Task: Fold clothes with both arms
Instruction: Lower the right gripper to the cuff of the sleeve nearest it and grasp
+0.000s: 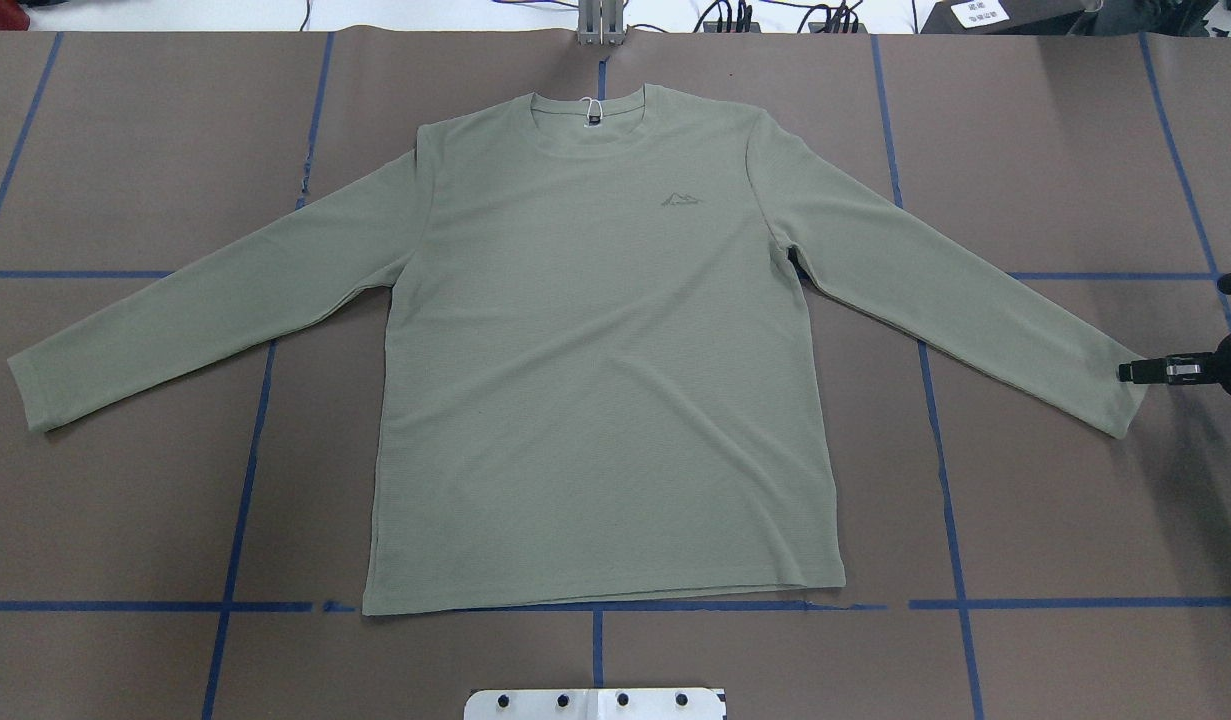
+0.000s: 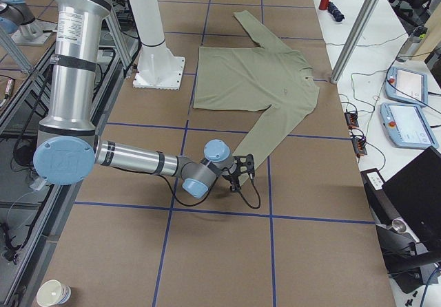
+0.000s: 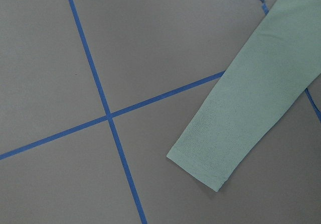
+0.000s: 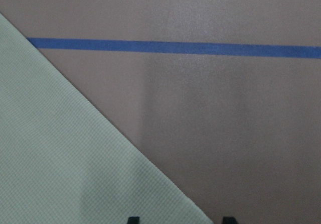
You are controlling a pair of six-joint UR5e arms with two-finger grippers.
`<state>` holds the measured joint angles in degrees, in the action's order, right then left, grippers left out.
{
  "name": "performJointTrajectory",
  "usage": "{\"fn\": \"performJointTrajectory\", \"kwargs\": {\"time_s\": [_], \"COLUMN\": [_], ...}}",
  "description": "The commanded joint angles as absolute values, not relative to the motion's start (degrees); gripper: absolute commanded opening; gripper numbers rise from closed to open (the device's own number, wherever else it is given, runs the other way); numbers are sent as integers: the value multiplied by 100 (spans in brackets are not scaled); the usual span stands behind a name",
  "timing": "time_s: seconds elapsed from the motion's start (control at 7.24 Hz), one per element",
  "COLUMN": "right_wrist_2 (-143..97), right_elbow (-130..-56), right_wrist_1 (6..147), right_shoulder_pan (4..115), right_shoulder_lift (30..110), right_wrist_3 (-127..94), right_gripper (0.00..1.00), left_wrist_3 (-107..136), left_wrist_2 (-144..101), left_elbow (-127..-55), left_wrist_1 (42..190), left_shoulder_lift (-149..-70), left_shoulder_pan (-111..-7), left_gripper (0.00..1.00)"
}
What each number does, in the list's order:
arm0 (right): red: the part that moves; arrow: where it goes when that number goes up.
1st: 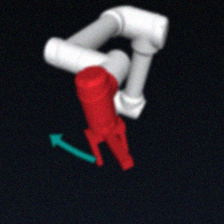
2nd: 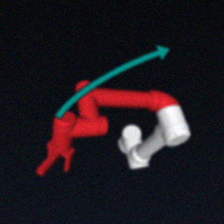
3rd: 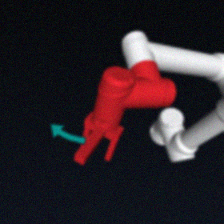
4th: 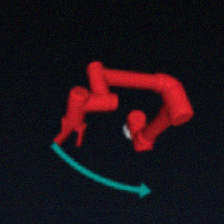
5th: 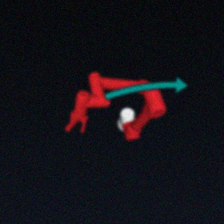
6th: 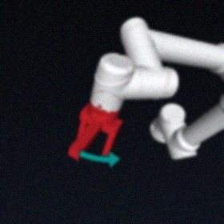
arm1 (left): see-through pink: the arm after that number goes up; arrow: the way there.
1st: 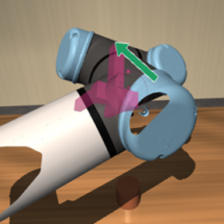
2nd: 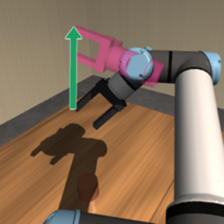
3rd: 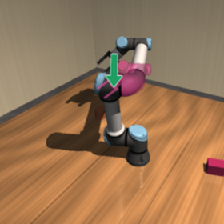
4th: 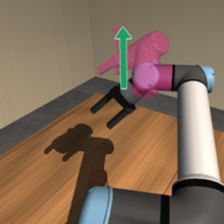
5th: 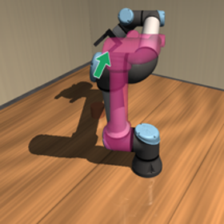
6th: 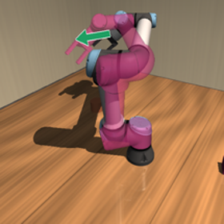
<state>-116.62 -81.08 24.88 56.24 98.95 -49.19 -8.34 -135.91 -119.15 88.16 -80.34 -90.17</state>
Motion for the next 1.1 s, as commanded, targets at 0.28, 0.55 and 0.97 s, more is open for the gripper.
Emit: {"fn": "performJointTrajectory", "kwargs": {"time_s": [0.28,0.55,0.97], "right_wrist_2": [-11698,-11786,-11847], "right_elbow": [-8174,-8296,-8420], "right_wrist_1": [2522,2557,2593], "right_shoulder_pan": [5642,5660,5678], "right_shoulder_lift": [9853,9896,9888], "right_wrist_3": [-4922,-4913,-4913], "right_gripper": [0,0,0], "left_wrist_3": [-835,-835,-835], "left_wrist_2": [-13588,-13588,-13597], "left_elbow": [-11909,-11909,-11918], "left_wrist_1": [8815,8815,8815], "left_shoulder_lift": [-8033,-8033,-8042], "left_shoulder_pan": [-9018,-9018,-9018], "left_gripper": [100,100,100]}}
